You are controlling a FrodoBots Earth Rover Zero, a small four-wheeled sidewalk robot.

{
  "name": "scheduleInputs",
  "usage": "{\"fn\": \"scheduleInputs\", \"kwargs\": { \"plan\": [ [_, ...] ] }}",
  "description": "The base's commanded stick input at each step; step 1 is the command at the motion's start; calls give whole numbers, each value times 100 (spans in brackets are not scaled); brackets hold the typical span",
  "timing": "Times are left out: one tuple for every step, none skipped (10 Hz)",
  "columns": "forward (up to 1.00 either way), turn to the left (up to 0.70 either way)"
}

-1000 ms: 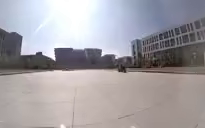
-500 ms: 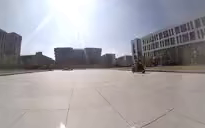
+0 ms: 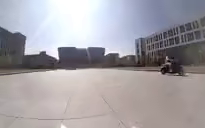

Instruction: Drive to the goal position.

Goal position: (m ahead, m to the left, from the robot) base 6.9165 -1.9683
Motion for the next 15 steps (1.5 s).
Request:
{"fn": "scheduleInputs", "kwargs": {
  "plan": [
    [70,0],
    [70,0],
    [70,0],
    [70,0],
    [70,0],
    [70,0],
    [70,0],
    [70,0],
    [70,0],
    [70,0],
    [70,0],
    [70,0],
    [70,0],
    [70,0],
    [70,0]
  ]
}}
